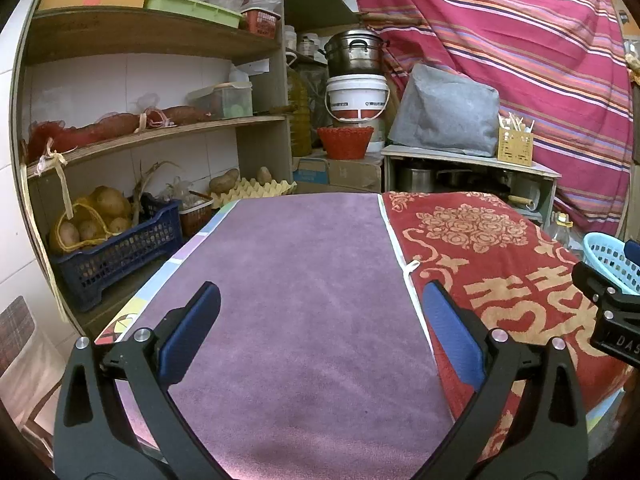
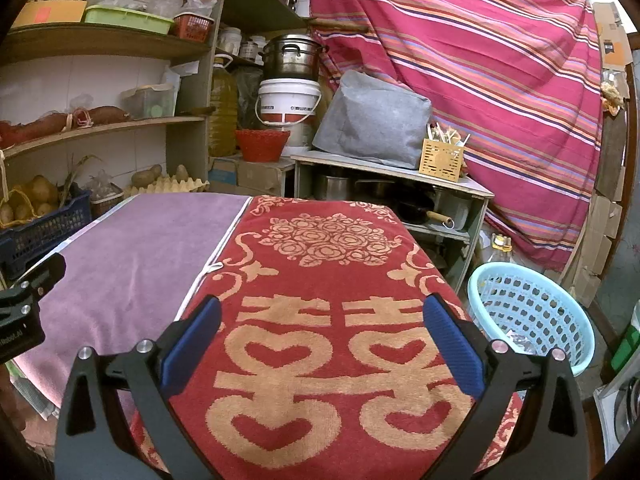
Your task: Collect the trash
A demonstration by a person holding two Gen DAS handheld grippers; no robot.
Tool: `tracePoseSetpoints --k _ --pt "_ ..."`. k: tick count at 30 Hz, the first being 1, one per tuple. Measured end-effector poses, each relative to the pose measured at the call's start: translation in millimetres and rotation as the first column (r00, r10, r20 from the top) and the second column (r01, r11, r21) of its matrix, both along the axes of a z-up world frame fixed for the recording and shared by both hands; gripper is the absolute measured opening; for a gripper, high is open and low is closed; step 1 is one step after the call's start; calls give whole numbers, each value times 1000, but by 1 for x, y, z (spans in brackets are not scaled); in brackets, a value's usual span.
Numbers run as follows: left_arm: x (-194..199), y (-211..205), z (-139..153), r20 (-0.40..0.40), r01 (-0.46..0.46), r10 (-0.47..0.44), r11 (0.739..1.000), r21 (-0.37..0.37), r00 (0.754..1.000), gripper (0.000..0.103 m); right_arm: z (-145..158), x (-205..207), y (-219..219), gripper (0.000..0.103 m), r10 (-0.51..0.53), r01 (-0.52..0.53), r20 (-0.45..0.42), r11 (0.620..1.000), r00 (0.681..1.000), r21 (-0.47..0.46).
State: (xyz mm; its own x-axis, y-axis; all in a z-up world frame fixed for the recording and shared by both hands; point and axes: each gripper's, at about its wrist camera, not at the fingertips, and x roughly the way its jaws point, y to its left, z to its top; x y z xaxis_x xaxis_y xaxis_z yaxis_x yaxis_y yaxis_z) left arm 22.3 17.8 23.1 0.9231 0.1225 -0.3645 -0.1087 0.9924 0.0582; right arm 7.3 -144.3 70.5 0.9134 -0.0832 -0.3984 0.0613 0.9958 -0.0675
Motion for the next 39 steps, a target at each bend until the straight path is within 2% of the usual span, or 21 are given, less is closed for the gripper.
tracePoseSetpoints --k 39 --pt "-1 -5 -3 1 5 -5 1000 -11 1000 98 -1 0 -12 98 -9 9 2 1000 1000 -2"
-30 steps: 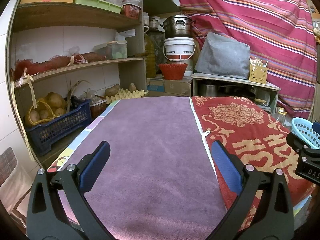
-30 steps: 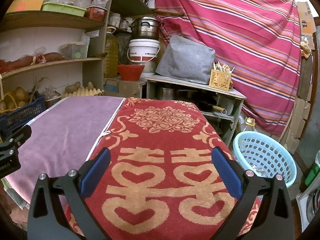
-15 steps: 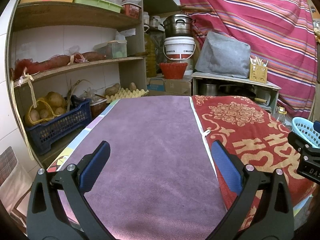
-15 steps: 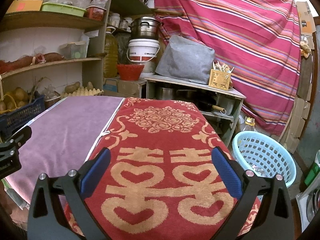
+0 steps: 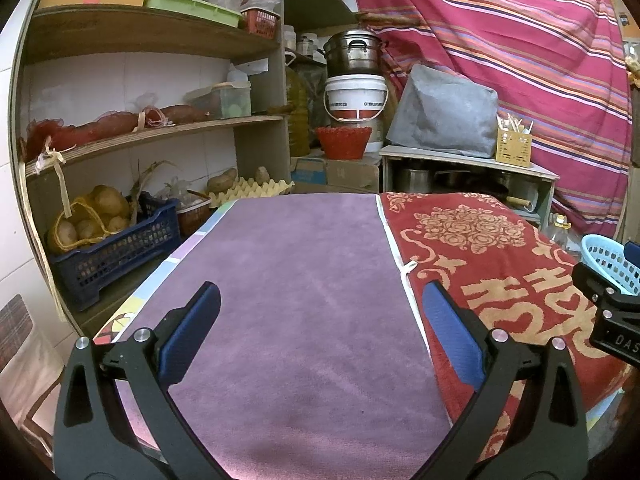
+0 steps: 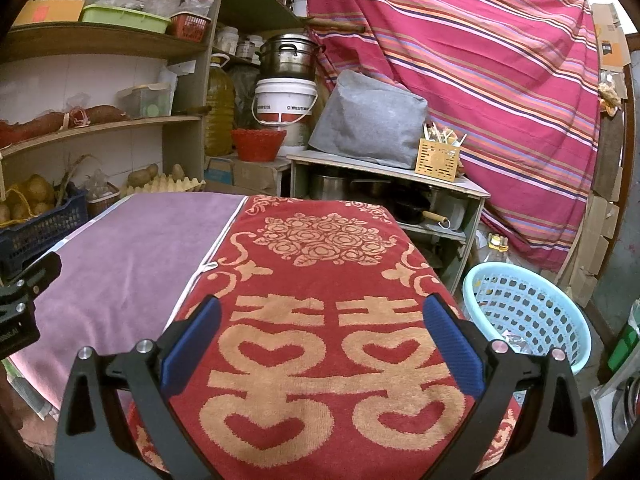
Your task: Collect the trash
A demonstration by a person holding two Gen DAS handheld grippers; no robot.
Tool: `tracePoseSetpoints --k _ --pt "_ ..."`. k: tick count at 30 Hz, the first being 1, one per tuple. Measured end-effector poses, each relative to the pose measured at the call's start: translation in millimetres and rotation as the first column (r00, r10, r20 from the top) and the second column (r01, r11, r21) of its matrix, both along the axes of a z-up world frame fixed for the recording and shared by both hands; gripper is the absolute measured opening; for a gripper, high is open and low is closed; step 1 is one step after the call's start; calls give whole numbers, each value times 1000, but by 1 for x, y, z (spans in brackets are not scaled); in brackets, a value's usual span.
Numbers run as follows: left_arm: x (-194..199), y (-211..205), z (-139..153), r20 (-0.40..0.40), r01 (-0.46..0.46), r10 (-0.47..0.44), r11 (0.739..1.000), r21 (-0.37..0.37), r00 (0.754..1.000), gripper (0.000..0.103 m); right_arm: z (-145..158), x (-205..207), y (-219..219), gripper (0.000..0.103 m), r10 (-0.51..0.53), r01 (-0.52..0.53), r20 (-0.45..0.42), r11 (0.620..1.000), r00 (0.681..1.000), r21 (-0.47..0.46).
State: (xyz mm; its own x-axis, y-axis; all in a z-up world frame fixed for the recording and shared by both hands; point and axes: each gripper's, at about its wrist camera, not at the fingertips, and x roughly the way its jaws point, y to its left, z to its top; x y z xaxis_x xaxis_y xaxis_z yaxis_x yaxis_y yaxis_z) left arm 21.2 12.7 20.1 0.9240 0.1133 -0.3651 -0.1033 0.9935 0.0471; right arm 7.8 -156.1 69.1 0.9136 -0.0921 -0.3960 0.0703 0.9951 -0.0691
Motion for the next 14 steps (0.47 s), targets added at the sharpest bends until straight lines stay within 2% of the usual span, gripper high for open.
tracePoseSetpoints --k 14 --pt "1 3 -3 -10 1 -1 1000 4 1000 98 0 1 -3 98 4 -4 -2 1000 1000 2"
